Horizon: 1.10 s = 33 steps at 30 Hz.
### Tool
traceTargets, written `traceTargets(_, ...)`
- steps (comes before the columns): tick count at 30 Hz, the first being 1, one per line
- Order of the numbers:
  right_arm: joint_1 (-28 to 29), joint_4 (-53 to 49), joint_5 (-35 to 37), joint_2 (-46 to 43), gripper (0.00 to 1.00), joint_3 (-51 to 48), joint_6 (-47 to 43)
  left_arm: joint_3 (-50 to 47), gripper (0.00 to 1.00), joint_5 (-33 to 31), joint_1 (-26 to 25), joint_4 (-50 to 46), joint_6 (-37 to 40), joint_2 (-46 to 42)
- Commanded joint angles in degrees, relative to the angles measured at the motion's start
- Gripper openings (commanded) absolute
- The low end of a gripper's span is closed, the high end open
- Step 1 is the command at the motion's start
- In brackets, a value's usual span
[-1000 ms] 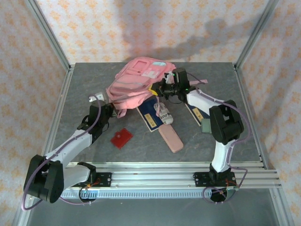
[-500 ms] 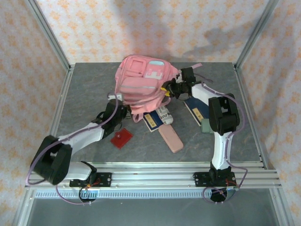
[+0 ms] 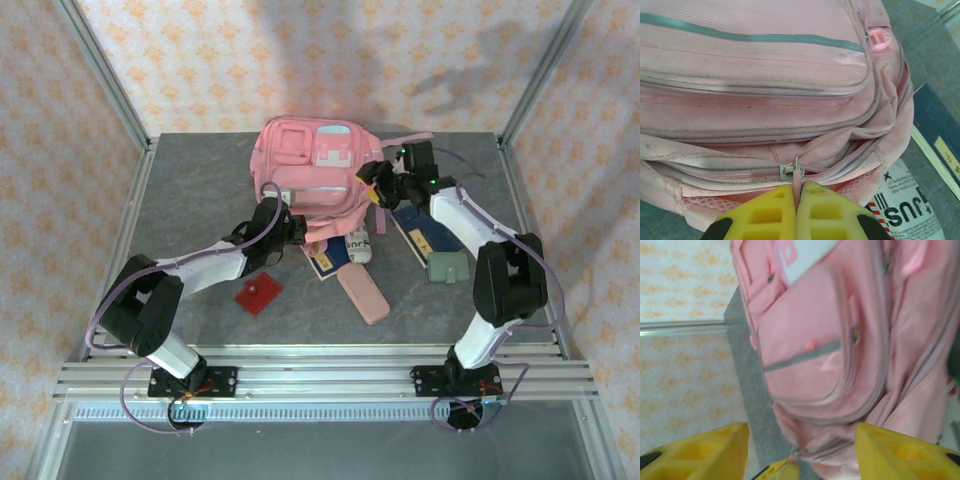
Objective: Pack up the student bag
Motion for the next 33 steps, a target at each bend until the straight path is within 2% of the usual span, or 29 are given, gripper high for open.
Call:
traceTargets(1,4.7,0.67,-3.31,0.25,0.57,-5.91,5.65,2.33,0.0,2.56,-0.12,1.35,1.77,0.41)
traceTargets(7,10.94,4.34,-4.02,3.59,0.57,-6.58,13.85,1.8,0.0,3.3,-0.16,1.65,1.68,-0.14)
traceTargets(12,11.41,5.24,-3.52,7.45,0.57,-4.29,17.82,0.76,0.0,3.91,-0.34,2.08,2.11,-0.88)
traceTargets(19,12.01,9.32,0.73,13.26,0.56,-0.72,21.87,-0.66,0.0,4.36,-1.68,2.65,2.7,0.02)
traceTargets(21,12.03,10.34,2.08,14.6,0.47,0.11,22.32,-1.17,0.0,4.92,-1.96,3.55,2.34,0.4)
traceTargets(25,12.03,12.09,0.56,17.4,0.0,1.44,21.61,-1.71,0.0,3.44,-1.85,3.76,1.71,0.49)
traceTargets(29,11.79,11.85,1.82,15.58,0.0,0.7,19.95,-1.85,0.0,-0.36,-1.06,2.18,1.26,0.3)
traceTargets(33,10.35,11.84,4.33,10.3,0.0,-2.61,17.95,-3.09,0.0,-4.27,2.04,0.52,0.21,-0.08)
